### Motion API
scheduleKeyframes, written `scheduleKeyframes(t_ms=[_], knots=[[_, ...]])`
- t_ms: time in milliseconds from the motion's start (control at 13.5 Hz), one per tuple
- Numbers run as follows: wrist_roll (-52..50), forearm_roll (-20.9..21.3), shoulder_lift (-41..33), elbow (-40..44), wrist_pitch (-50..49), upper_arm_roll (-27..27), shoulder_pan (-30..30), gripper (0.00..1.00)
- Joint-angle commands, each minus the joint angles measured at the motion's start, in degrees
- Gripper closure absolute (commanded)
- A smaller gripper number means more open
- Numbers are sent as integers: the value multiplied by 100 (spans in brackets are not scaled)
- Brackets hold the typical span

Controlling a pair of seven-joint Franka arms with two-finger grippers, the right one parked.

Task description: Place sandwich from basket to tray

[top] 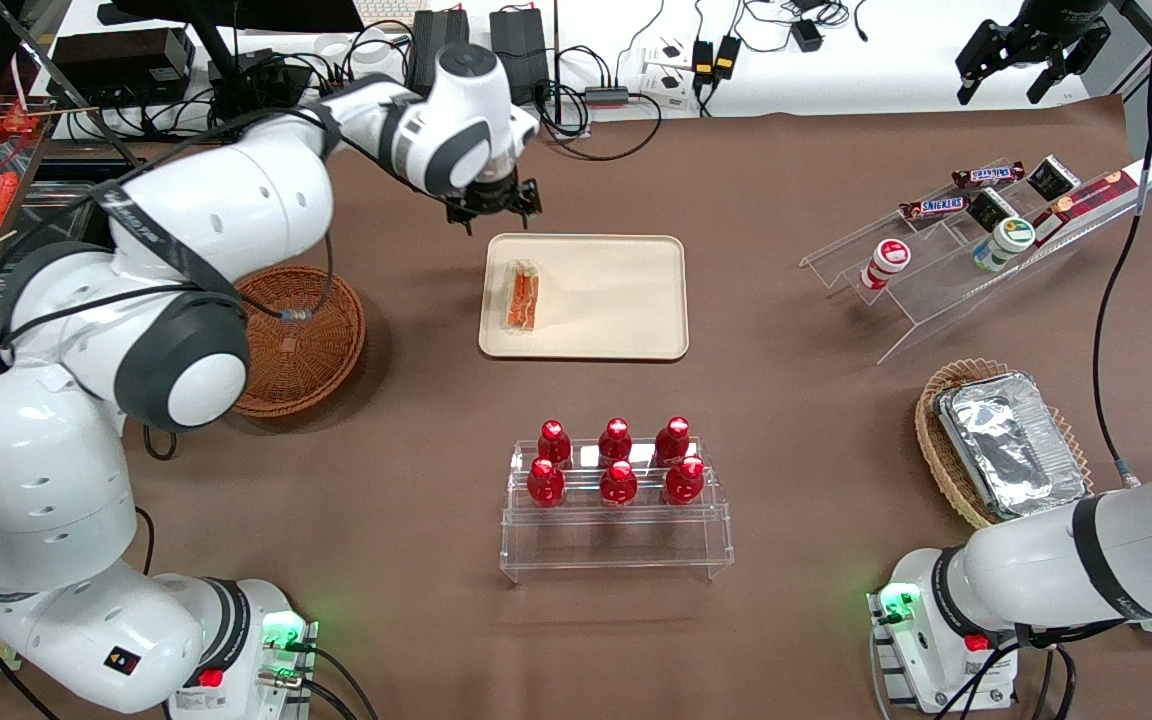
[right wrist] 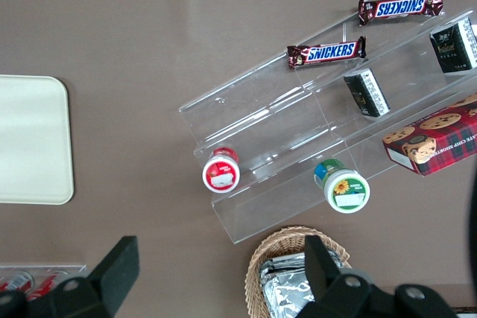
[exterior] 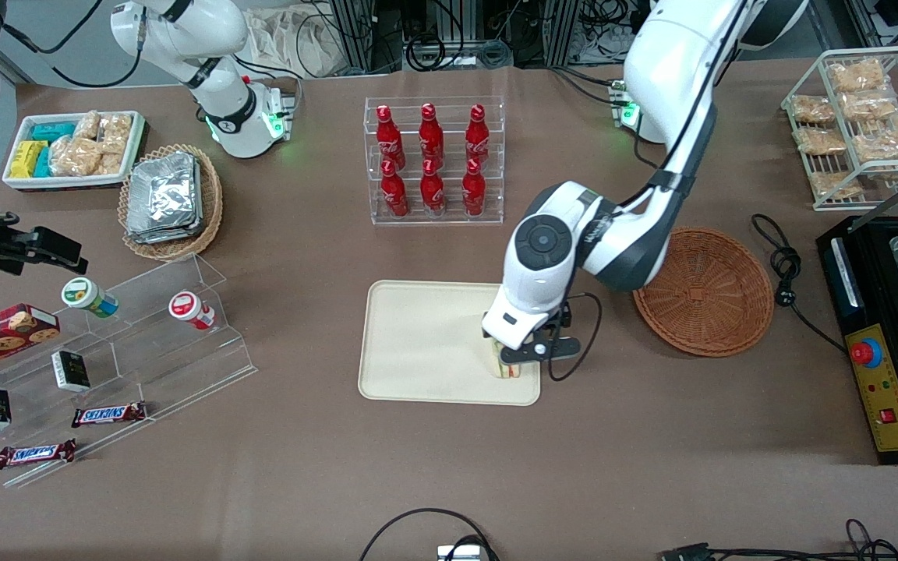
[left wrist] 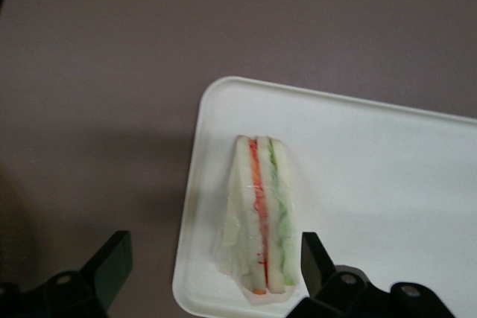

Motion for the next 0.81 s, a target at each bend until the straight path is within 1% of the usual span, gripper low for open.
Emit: scheduleKeyframes(t_ms=[0,148,295,369,517,664,738], knots=[[-213,52,-479,-64,-687,-27,397,0],[-196,79,-804,-99,-1075,-19,627,0],[-161,192,-1007,-108,-1373,-27,1022,0],[-169,219,-1086,-108,-1471,-19,1110,0],[-135,438,-1236,-108,-1655,-27,1478,0],[390,465,-1420,-125,-1858,-27,1646,0],[689,431,-1499,-125,-1989,-36,1839,0]])
